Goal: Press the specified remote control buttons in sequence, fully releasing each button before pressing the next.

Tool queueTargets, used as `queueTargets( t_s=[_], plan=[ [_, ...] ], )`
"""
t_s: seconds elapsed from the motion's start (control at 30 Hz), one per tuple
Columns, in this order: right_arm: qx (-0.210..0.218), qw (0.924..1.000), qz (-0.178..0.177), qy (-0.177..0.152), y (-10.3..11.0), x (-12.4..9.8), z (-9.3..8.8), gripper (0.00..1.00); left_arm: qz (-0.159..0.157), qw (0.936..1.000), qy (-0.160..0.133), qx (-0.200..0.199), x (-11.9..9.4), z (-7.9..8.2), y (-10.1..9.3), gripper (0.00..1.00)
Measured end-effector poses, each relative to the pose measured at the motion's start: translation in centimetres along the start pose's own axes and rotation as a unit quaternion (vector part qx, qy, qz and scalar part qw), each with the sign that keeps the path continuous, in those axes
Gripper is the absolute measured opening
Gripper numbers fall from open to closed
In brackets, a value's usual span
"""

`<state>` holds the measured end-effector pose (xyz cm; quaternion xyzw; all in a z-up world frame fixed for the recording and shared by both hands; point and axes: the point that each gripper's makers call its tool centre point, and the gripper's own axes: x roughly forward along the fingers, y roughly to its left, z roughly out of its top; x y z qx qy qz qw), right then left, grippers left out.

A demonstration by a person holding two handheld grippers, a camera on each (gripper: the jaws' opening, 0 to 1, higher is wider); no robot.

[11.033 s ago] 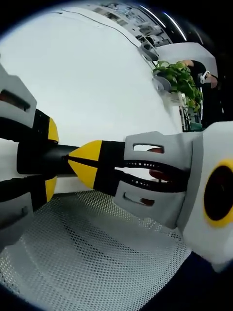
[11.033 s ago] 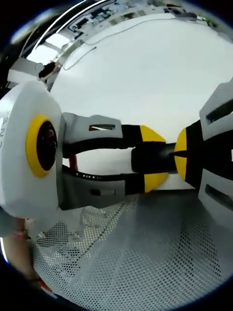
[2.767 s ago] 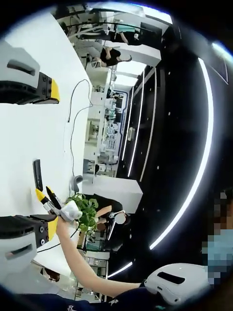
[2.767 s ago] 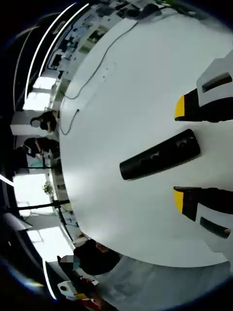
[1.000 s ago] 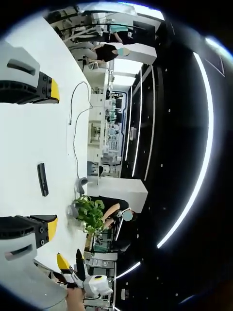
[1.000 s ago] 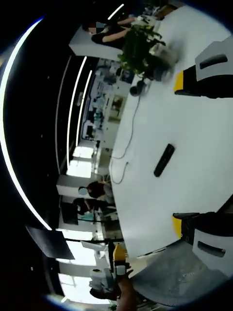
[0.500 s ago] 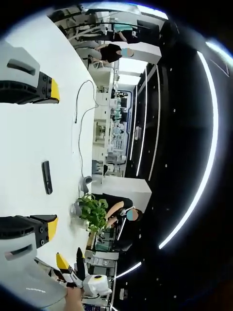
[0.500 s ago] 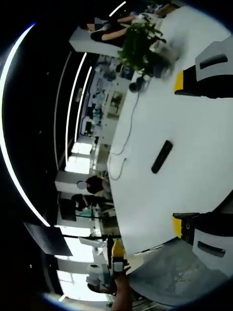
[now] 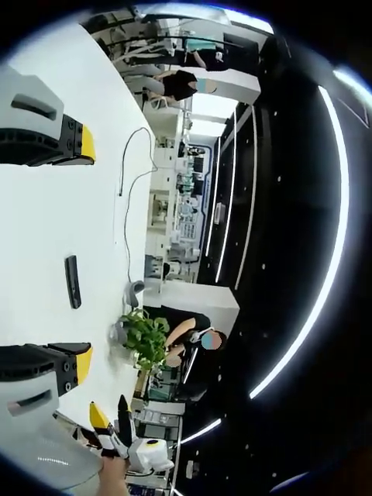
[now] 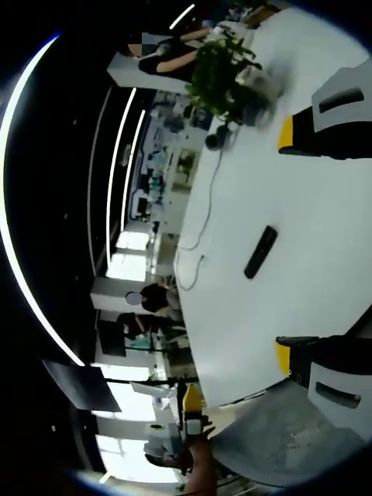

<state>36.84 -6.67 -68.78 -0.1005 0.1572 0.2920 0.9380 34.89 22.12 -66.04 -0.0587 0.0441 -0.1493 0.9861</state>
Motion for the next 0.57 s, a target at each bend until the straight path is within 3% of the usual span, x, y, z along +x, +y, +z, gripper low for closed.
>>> queueTargets(
  t_s=[0.57],
  plan=[
    [0.007, 1.0, 0.004, 0.003, -0.01, -0.07, -0.15, 0.94, -0.003, 0.9999, 0.008, 0.01, 0.12, -0.24, -0.23, 0.99]
  ],
)
